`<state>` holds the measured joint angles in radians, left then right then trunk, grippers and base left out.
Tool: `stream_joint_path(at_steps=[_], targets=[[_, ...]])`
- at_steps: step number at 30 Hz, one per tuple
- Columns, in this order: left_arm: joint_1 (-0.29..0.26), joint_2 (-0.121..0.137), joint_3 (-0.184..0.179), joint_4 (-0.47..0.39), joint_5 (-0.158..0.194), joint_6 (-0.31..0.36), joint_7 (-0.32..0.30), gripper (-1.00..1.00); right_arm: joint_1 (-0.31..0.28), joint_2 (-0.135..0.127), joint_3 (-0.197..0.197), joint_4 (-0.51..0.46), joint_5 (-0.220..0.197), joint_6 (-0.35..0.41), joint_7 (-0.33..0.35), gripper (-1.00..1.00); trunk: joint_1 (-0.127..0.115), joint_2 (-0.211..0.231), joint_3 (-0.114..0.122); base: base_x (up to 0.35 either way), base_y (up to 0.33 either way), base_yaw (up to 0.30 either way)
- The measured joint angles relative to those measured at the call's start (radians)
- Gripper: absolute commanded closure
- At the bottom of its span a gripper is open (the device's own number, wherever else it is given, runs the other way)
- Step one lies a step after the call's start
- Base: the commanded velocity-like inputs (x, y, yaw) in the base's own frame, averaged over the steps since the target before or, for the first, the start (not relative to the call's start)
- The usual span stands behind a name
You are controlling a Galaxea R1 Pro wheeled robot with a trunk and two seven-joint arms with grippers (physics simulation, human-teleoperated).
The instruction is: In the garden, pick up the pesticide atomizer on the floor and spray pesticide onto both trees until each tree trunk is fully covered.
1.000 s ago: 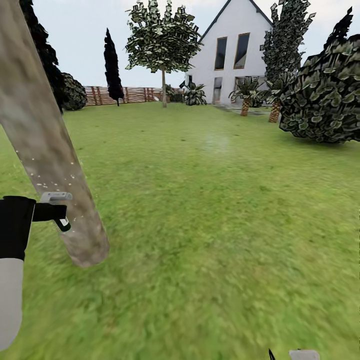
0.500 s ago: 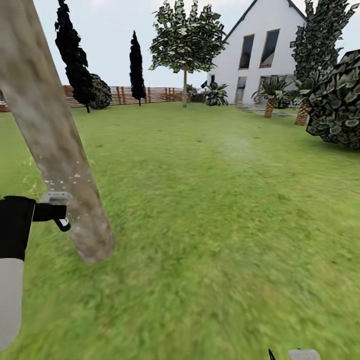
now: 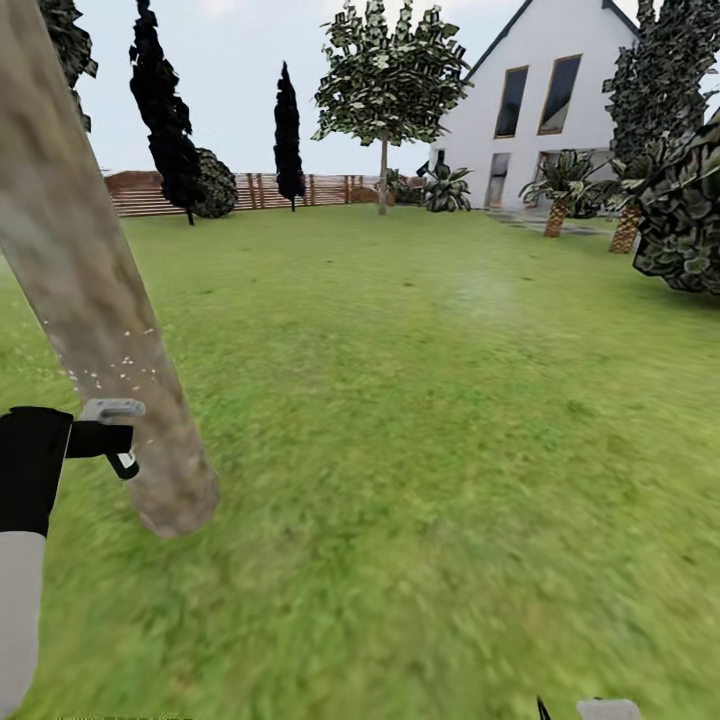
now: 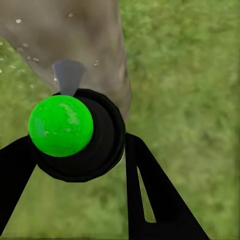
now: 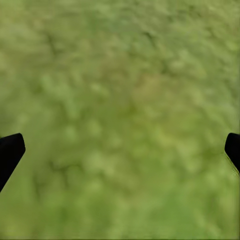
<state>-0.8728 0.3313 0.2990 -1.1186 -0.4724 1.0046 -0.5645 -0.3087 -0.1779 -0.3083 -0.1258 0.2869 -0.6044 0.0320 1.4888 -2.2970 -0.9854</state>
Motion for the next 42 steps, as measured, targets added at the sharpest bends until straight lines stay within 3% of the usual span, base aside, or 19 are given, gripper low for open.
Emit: stream_joint_path(at_steps=[15, 24, 29, 38, 42], targets=[[0.05, 0.0, 0.002, 0.042, 0.0, -0.001, 0.0, 1.0, -0.001, 0.0, 0.0, 0.0, 0.0, 0.0, 0.0, -1.0, 0.0, 0.0, 0.0, 0.122, -0.266, 0.27], [0.054, 0.002, 0.004, 0.044, -0.002, -0.002, 0.0, 1.0, -0.001, 0.0, 0.0, 0.0, 0.0, 0.0, 0.0, -1.0, 0.0, 0.0, 0.0, 0.171, -0.259, 0.024], [0.08, 0.007, 0.038, 0.045, 0.0, -0.005, 0.05, 1.0, 0.0, 0.0, 0.001, 0.0, 0.0, 0.0, 0.0, -1.0, 0.0, 0.0, 0.0, 0.172, -0.256, 0.235], [0.116, 0.0, 0.035, 0.078, 0.003, -0.011, 0.052, 1.0, -0.001, 0.001, 0.002, 0.0, 0.0, 0.0, 0.0, -1.0, 0.0, 0.0, 0.0, 0.23, -0.206, 0.277], [0.124, 0.0, 0.036, 0.08, 0.0, -0.043, 0.052, 1.0, -0.001, 0.001, 0.001, 0.0, 0.0, 0.0, 0.0, -1.0, 0.0, 0.0, 0.0, 0.242, -0.197, 0.258]])
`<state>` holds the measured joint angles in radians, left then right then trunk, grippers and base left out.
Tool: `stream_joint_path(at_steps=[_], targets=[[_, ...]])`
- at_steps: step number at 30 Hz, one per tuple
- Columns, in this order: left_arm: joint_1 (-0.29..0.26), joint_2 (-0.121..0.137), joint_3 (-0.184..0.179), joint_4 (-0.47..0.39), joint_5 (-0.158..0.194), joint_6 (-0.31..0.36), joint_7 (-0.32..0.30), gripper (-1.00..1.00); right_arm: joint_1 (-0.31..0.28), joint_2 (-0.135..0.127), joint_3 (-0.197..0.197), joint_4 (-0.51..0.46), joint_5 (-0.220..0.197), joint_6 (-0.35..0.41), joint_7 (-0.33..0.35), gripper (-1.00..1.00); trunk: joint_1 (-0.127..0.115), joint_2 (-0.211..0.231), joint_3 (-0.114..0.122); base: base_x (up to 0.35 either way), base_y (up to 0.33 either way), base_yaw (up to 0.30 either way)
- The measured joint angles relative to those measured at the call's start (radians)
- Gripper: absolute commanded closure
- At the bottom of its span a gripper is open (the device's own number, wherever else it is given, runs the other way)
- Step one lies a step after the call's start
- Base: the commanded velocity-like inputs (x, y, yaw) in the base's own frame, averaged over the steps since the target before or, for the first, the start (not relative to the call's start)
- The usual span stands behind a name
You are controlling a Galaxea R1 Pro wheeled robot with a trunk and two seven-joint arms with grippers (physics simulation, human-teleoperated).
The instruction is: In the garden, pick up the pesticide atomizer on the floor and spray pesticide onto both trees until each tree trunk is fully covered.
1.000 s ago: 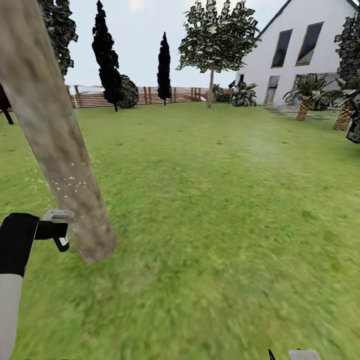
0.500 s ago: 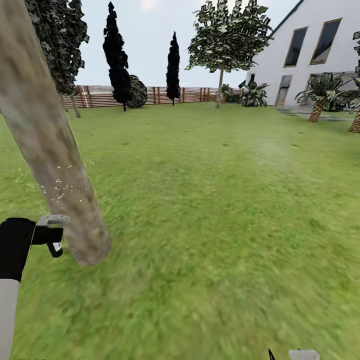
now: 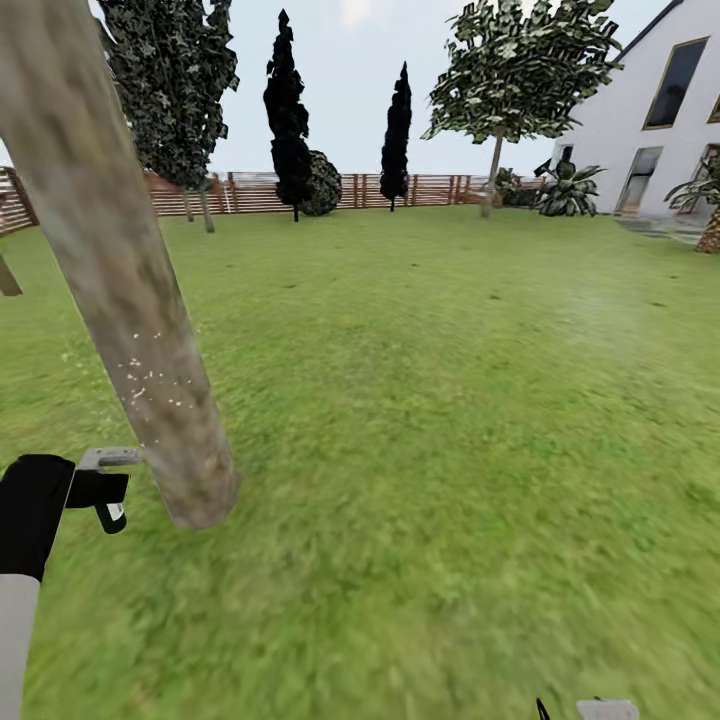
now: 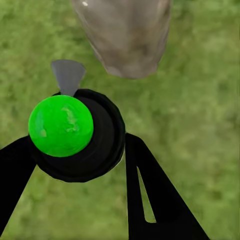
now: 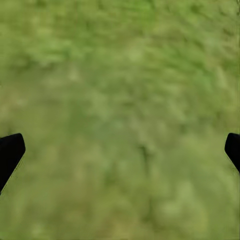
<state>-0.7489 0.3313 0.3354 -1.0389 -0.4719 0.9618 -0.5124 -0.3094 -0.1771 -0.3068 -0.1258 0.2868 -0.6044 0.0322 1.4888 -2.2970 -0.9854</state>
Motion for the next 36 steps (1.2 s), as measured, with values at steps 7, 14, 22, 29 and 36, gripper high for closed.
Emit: stream_joint_path(at_steps=[7, 14, 22, 29, 36], targets=[[0.002, 0.002, 0.005, 0.018, -0.001, -0.003, 0.002, 1.0, 0.0, -0.001, -0.001, 0.0, 0.0, -0.001, 0.0, -1.0, 0.0, 0.0, 0.0, 0.11, -0.243, 0.018], [0.033, 0.002, 0.006, 0.101, 0.001, -0.104, 0.028, 1.0, 0.0, -0.001, -0.001, 0.0, 0.0, -0.002, 0.0, -1.0, 0.0, 0.0, 0.0, 0.028, -0.273, 0.08], [0.037, -0.008, 0.008, 0.156, 0.01, -0.148, 0.058, 1.0, 0.0, -0.001, 0.0, 0.0, 0.0, -0.001, 0.0, -1.0, 0.0, 0.0, 0.0, 0.198, -0.234, 0.273], [0.08, -0.022, 0.13, 0.244, 0.008, -0.322, 0.1, 1.0, 0.0, 0.001, 0.0, 0.002, 0.001, 0.0, 0.001, -1.0, 0.0, 0.0, 0.0, 0.232, -0.205, 0.277], [0.094, -0.069, 0.181, 0.266, -0.001, -0.403, 0.11, 1.0, 0.001, 0.001, 0.0, 0.002, 0.001, 0.0, 0.002, -1.0, 0.0, 0.0, 0.0, 0.24, -0.197, 0.277]])
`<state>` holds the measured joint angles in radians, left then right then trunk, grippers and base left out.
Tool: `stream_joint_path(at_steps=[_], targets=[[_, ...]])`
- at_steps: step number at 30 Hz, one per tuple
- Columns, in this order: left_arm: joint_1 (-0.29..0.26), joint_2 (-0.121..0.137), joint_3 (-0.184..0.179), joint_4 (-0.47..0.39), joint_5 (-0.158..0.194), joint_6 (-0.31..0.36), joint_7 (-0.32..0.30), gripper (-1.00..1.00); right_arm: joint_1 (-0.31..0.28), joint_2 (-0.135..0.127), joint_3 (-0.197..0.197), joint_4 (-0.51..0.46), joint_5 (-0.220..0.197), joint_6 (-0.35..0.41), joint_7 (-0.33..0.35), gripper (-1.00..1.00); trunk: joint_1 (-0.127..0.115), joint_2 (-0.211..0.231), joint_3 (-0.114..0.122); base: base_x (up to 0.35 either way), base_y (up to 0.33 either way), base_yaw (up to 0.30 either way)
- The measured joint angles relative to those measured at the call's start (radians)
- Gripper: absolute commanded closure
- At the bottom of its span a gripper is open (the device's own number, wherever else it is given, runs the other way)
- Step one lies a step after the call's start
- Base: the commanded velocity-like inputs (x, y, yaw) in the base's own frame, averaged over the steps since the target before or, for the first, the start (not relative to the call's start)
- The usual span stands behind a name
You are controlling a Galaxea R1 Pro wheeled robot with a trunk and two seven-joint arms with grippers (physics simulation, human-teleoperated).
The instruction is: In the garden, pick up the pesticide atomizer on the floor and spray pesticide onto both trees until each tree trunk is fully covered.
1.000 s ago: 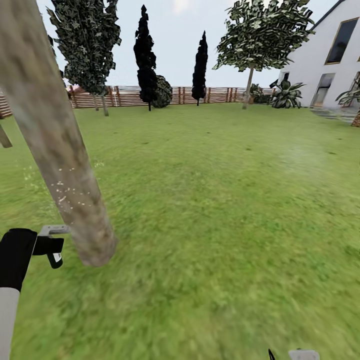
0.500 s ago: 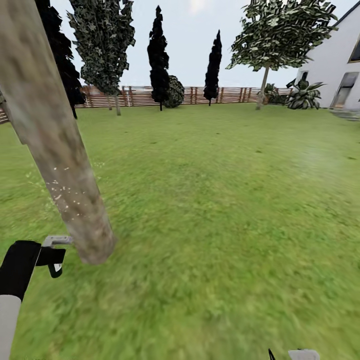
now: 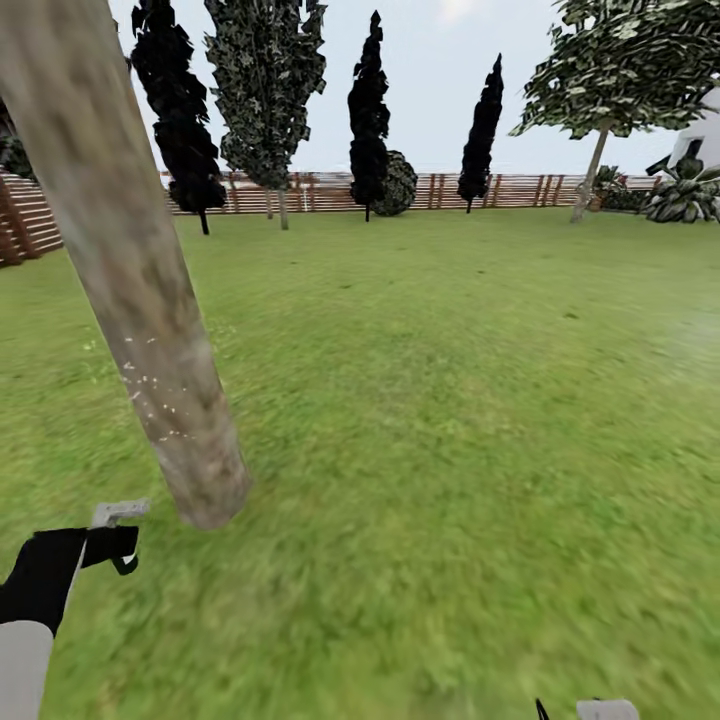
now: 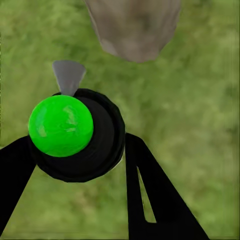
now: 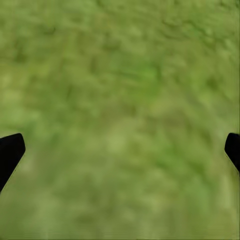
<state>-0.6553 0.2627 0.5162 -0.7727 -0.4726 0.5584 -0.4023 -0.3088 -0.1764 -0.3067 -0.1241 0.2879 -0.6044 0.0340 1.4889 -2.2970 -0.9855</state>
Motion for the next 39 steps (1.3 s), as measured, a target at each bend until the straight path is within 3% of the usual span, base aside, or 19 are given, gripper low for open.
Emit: stream_joint_path(at_steps=[2, 6, 8, 9, 10, 11, 12, 13, 16, 26, 39], targets=[[0.058, -0.013, 0.044, -0.004, 0.004, -0.006, 0.03, 1.0, -0.001, 0.0, 0.001, 0.0, 0.0, 0.0, 0.001, -1.0, 0.0, 0.0, 0.0, 0.244, -0.195, 0.277], [0.071, -0.054, 0.055, -0.013, 0.015, -0.01, 0.077, 1.0, 0.0, 0.001, 0.001, 0.0, 0.0, 0.0, 0.001, -1.0, 0.0, 0.0, 0.0, 0.245, -0.195, 0.277], [0.071, -0.06, 0.055, -0.028, 0.015, -0.011, 0.08, 1.0, -0.001, 0.001, 0.003, 0.0, 0.001, 0.0, 0.001, -1.0, 0.0, 0.0, 0.0, 0.246, -0.195, 0.277], [0.071, -0.08, 0.051, -0.05, 0.021, -0.009, 0.08, 1.0, -0.001, 0.001, 0.003, 0.0, 0.001, 0.0, 0.001, -1.0, 0.0, 0.0, 0.0, 0.246, -0.195, 0.277], [0.071, -0.117, 0.047, -0.079, 0.021, -0.009, 0.085, 1.0, 0.0, 0.002, 0.003, 0.0, 0.002, 0.0, 0.001, -1.0, 0.0, 0.0, 0.0, 0.246, -0.195, 0.277], [0.072, -0.185, 0.044, -0.138, 0.015, -0.01, 0.124, 1.0, -0.001, 0.002, 0.003, 0.0, 0.002, -0.001, 0.0, -1.0, 0.0, 0.0, 0.0, 0.246, -0.195, 0.274], [0.078, -0.23, 0.043, -0.156, 0.013, -0.009, 0.158, 1.0, 0.0, 0.002, 0.003, 0.0, 0.002, -0.001, 0.0, -1.0, 0.0, 0.0, 0.0, 0.246, -0.191, 0.22], [0.096, -0.247, 0.042, -0.163, 0.004, -0.011, 0.181, 1.0, 0.0, 0.002, 0.003, 0.0, 0.002, -0.001, 0.0, -1.0, 0.0, 0.0, 0.0, 0.248, -0.182, 0.093], [0.134, -0.253, 0.042, -0.174, 0.008, -0.012, 0.192, 1.0, 0.0, 0.002, 0.003, 0.0, 0.002, -0.001, 0.001, -1.0, 0.0, 0.0, 0.0, 0.271, -0.178, 0.025], [0.14, -0.261, 0.041, -0.191, 0.008, -0.012, 0.186, 1.0, 0.0, 0.002, 0.001, 0.002, 0.001, 0.0, 0.0, -1.0, 0.0, 0.0, 0.0, 0.28, -0.169, 0.008], [0.14, -0.261, 0.04, -0.197, 0.008, -0.012, 0.187, 1.0, -0.001, 0.002, 0.003, 0.003, 0.002, 0.0, 0.001, -1.0, 0.0, 0.0, 0.0, 0.166, -0.236, 0.262]])
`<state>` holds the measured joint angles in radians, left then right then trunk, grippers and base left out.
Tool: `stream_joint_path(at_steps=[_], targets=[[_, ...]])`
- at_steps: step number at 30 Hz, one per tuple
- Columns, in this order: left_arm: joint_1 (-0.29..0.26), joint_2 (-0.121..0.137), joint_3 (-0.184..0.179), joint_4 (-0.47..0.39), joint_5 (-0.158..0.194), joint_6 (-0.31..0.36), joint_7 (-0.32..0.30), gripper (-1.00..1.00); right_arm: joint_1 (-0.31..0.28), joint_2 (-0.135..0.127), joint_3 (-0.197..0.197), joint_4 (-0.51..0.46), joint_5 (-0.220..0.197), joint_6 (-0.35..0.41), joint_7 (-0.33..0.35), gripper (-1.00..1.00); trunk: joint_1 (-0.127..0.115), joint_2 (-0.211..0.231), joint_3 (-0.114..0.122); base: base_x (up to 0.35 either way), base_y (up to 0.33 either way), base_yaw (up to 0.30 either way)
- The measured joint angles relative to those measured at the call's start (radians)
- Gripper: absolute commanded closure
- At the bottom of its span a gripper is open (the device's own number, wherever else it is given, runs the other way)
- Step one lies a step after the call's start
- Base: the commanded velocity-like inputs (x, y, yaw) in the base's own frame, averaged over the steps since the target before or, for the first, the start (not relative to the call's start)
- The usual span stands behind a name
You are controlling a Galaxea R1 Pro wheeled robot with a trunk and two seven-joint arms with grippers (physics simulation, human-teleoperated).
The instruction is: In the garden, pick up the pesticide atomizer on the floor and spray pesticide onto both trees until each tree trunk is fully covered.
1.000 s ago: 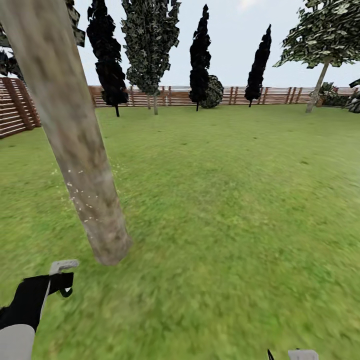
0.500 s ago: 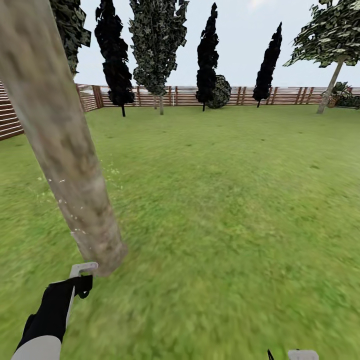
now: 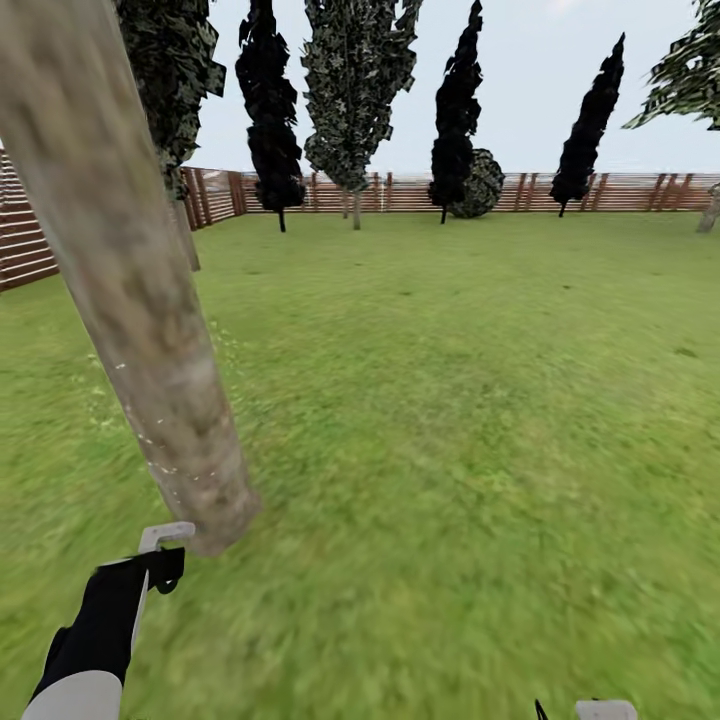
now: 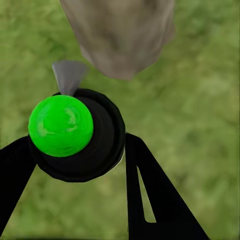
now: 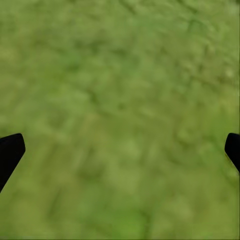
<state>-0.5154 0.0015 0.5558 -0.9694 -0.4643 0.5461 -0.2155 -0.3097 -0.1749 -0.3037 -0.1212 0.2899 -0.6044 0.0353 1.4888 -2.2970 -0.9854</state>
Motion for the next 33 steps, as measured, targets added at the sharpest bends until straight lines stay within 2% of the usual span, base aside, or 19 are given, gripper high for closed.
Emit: stream_joint_path(at_steps=[5, 15, 33], targets=[[0.0, 0.0, 0.0, 0.0, 0.0, 0.0, -0.001, 1.0, 0.001, 0.0, 0.0, 0.0, 0.0, 0.0, 0.0, -1.0, 0.0, 0.0, 0.0, 0.16, -0.24, 0.237], [0.0, -0.002, -0.001, 0.002, 0.002, 0.0, -0.001, 1.0, 0.001, 0.0, 0.0, 0.0, 0.0, 0.0, 0.0, -1.0, 0.0, 0.0, 0.0, 0.15, -0.243, 0.007], [0.0, 0.0, -0.001, 0.003, 0.003, 0.0, -0.001, 1.0, 0.0, 0.003, 0.0, 0.0, 0.0, 0.0, 0.0, -1.0, 0.0, 0.0, 0.0, 0.094, -0.263, 0.272]])
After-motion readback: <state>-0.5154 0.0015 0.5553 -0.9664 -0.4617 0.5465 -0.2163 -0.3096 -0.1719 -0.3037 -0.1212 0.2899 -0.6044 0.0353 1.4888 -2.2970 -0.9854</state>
